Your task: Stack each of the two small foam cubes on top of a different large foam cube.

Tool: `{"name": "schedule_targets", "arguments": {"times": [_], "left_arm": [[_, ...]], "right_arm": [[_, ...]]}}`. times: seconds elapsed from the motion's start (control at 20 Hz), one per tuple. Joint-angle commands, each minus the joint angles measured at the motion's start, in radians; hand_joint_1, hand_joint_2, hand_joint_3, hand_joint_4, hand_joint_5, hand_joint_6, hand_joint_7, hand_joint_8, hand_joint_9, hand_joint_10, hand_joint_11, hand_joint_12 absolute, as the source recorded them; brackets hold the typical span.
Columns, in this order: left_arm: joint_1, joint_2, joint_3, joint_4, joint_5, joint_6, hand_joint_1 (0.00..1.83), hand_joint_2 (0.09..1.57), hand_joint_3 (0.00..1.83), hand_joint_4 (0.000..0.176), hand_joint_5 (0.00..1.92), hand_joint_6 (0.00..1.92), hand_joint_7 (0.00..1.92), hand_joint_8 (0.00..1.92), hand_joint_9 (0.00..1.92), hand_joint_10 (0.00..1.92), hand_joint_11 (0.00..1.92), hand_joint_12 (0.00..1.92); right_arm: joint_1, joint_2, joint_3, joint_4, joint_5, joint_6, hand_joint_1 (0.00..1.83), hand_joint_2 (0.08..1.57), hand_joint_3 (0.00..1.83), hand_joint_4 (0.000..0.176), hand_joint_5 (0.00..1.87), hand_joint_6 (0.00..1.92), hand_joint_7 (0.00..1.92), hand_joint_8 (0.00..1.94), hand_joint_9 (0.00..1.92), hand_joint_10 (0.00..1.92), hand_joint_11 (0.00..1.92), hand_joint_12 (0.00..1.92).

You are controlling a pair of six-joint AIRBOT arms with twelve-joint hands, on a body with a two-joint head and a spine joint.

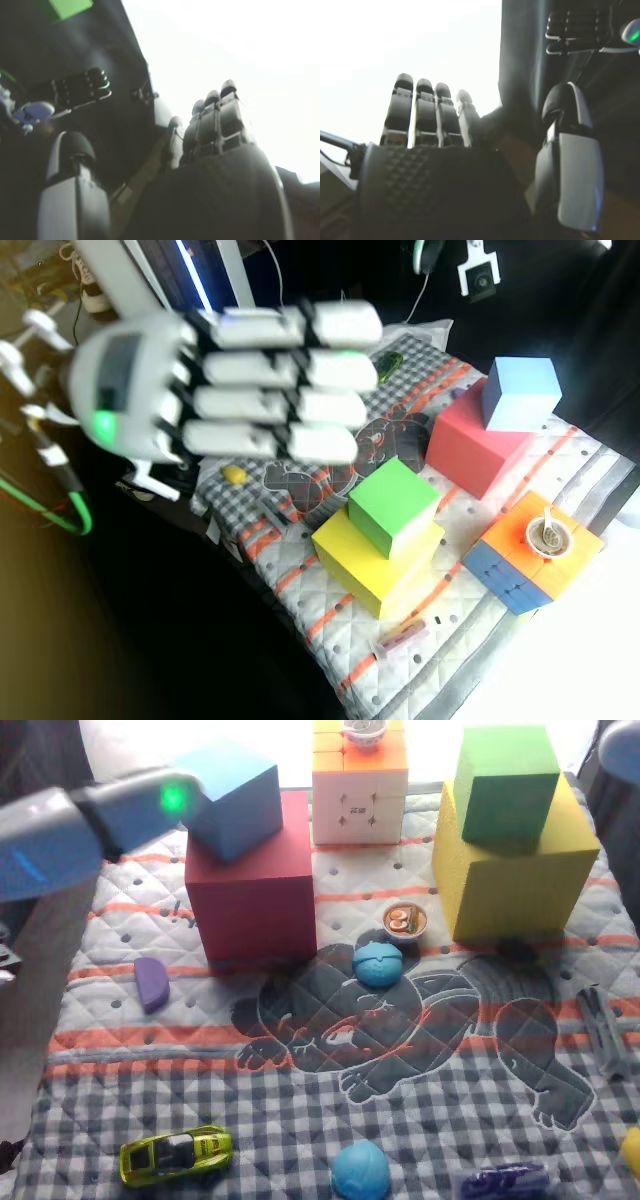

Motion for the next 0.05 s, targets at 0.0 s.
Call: {"name": "schedule_targets", "arguments": {"times": [0.0], "left_arm": [[-0.001, 0.009, 0.003, 0.014, -0.161, -0.016, 0.33, 1.1, 0.02, 0.149, 0.0, 0.0, 0.0, 0.0, 0.0, 0.0, 0.0, 0.0]], "right_arm": [[0.002, 0.006, -0.004, 0.017, 0.186, 0.005, 0.45, 1.09, 0.02, 0.037, 0.0, 0.0, 0.0, 0.0, 0.0, 0.0, 0.02, 0.01]]}}
